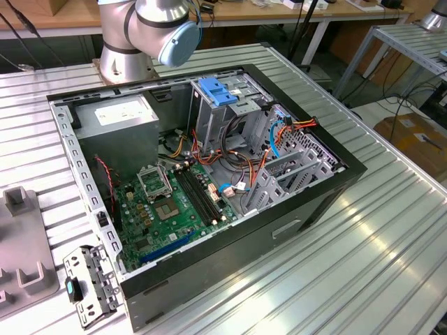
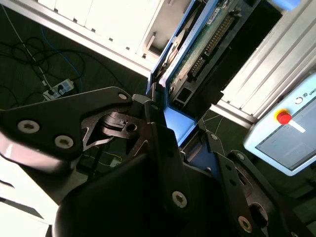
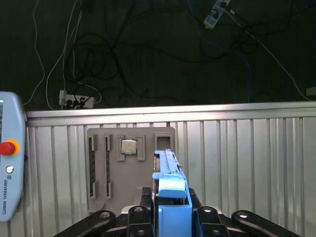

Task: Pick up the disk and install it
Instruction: 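Pick up the disk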

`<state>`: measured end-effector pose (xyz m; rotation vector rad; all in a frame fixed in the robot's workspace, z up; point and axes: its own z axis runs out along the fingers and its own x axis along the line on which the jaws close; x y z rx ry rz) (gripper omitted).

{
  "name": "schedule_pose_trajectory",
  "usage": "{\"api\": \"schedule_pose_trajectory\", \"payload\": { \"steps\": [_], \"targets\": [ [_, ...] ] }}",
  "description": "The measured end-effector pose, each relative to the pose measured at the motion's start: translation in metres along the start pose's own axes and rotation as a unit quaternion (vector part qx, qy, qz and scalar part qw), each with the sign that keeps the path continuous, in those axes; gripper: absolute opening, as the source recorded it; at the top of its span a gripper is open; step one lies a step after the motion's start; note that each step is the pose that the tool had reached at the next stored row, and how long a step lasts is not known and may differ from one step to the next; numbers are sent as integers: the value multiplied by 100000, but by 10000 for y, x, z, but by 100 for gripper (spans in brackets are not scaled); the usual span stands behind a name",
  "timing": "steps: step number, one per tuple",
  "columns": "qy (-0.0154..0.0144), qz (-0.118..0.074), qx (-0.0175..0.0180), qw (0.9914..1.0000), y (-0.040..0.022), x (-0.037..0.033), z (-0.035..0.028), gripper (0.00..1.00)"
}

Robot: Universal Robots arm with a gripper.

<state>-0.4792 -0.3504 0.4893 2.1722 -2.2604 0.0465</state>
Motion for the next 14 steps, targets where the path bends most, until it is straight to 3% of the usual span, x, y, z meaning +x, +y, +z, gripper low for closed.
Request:
{"api": "schedule_pose_trajectory", "payload": {
  "steps": [8,14],
  "targets": [
    [-1,-1,6,100000,-2,4,-133,37],
    [-5,-1,9,100000,-2,4,-145,37]
  ]
}}
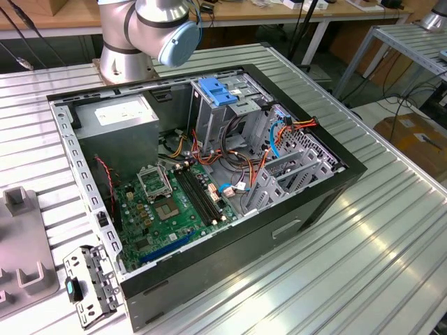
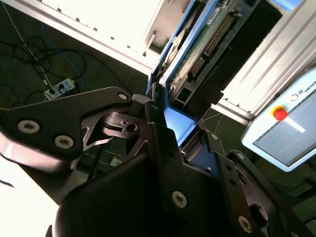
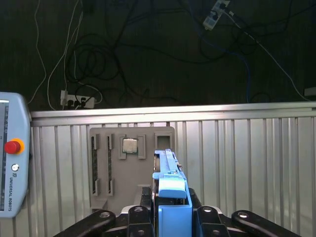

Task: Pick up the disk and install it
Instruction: 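Pick up the disk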

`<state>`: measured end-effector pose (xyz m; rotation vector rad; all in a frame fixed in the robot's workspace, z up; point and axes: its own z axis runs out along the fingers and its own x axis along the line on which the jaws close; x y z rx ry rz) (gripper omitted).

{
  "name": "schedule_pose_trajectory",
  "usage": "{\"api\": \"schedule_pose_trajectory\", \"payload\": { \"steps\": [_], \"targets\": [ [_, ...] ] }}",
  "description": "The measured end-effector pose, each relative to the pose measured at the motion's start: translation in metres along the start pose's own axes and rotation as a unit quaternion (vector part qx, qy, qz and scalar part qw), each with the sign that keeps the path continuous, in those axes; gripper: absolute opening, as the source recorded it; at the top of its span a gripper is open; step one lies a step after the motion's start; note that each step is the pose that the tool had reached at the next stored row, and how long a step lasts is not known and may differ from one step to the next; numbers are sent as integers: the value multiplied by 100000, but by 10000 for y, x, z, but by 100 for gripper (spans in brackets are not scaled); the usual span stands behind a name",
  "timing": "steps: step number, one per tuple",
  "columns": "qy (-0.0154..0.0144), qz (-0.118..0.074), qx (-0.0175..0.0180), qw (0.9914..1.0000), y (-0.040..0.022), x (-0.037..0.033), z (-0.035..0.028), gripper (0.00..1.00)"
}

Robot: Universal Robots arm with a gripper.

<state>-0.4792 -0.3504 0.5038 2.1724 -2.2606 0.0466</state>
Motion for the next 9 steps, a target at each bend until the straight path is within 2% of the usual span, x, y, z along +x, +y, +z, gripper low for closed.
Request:
{"api": "schedule_pose_trajectory", "payload": {
  "steps": [9],
  "targets": [
    [2,3,-3,100000,0,0,-17,37]
  ]
}}
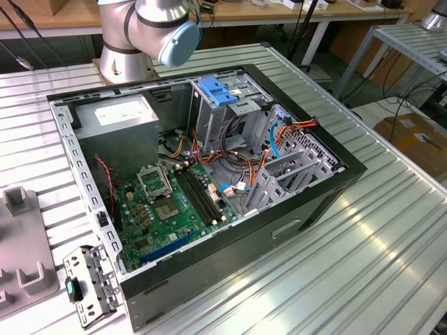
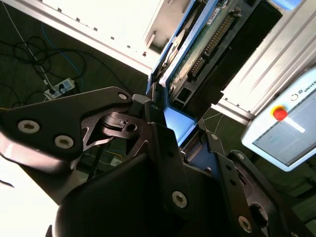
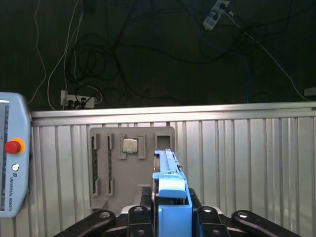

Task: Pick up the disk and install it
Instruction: 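Pick up the disk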

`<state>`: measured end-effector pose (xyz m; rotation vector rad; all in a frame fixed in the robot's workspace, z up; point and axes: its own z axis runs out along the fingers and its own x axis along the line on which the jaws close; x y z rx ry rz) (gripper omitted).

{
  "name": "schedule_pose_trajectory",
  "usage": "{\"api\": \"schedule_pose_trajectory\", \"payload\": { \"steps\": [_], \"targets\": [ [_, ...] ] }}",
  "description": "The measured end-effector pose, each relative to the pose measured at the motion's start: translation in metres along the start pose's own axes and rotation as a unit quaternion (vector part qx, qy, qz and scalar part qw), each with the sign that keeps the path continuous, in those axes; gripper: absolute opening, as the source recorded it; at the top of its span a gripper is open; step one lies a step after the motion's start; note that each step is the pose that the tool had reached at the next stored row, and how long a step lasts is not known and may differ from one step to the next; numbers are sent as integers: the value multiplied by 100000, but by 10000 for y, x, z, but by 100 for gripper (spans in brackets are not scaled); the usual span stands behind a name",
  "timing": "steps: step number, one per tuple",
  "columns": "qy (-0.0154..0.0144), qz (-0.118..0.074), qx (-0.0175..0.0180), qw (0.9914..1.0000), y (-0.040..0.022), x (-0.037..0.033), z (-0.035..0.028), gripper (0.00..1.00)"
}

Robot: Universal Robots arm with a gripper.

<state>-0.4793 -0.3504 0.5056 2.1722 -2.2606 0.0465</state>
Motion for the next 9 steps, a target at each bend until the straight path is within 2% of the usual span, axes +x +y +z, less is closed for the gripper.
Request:
{"api": "schedule_pose_trajectory", "payload": {
  "steps": [4,8,9],
  "targets": [
    [-2,-1,6,100000,-1,2,-85,37],
    [-25,-2,-4,100000,-4,5,-214,37],
    [-41,-1,-2,100000,-4,5,-214,37]
  ]
}}
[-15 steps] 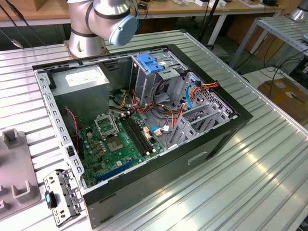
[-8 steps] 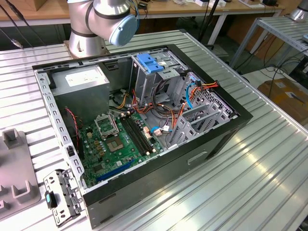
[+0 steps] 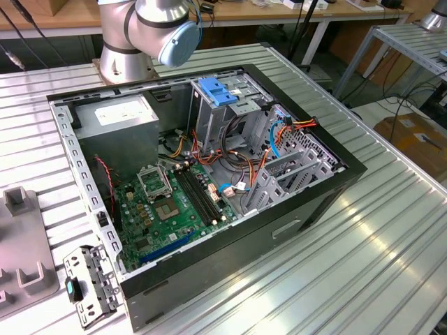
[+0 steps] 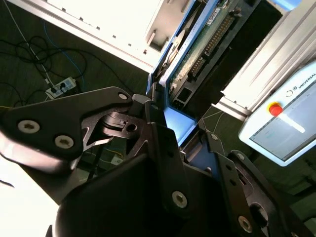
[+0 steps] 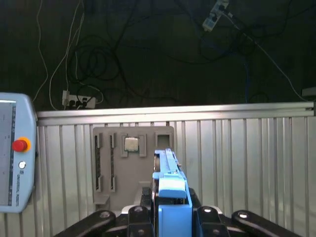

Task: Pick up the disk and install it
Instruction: 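Pick up the disk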

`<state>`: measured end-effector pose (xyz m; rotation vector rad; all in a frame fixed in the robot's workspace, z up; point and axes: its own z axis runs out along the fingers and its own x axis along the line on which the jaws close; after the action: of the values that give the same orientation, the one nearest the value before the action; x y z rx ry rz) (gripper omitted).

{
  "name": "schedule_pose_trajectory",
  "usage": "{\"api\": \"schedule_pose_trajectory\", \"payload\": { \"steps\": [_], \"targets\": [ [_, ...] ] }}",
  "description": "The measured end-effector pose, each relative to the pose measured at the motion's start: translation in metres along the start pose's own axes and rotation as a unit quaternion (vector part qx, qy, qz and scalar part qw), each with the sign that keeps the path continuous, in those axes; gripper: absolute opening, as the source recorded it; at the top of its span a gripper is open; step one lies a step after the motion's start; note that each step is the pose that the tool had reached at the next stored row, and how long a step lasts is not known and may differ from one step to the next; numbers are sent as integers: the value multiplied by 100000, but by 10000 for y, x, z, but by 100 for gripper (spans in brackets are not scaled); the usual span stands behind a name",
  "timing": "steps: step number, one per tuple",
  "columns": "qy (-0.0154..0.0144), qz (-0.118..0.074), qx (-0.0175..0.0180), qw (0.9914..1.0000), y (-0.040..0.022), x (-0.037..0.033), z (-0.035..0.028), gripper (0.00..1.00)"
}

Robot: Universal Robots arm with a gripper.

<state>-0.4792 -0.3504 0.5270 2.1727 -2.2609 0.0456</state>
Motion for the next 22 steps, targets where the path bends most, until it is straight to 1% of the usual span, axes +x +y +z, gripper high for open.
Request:
{"api": "schedule_pose_trajectory", "payload": {
  "steps": [2,4,6,9,10,12,15,19,22],
  "targets": [
    [-5,2,3,100000,-5,0,1,37],
    [-5,-4,-1,100000,-49,-2,11,37],
    [-4,3,3,100000,-145,-6,38,37],
    [-2,-1,0,100000,-256,-9,64,37],
    [8,-5,-1,100000,-330,-11,80,37],
    [18,0,6,100000,-402,-13,96,37],
    [56,4,8,100000,-531,-16,119,37],
    [79,-4,3,100000,-685,-12,144,37],
    [77,0,5,100000,-770,9,160,37]
  ]
}}
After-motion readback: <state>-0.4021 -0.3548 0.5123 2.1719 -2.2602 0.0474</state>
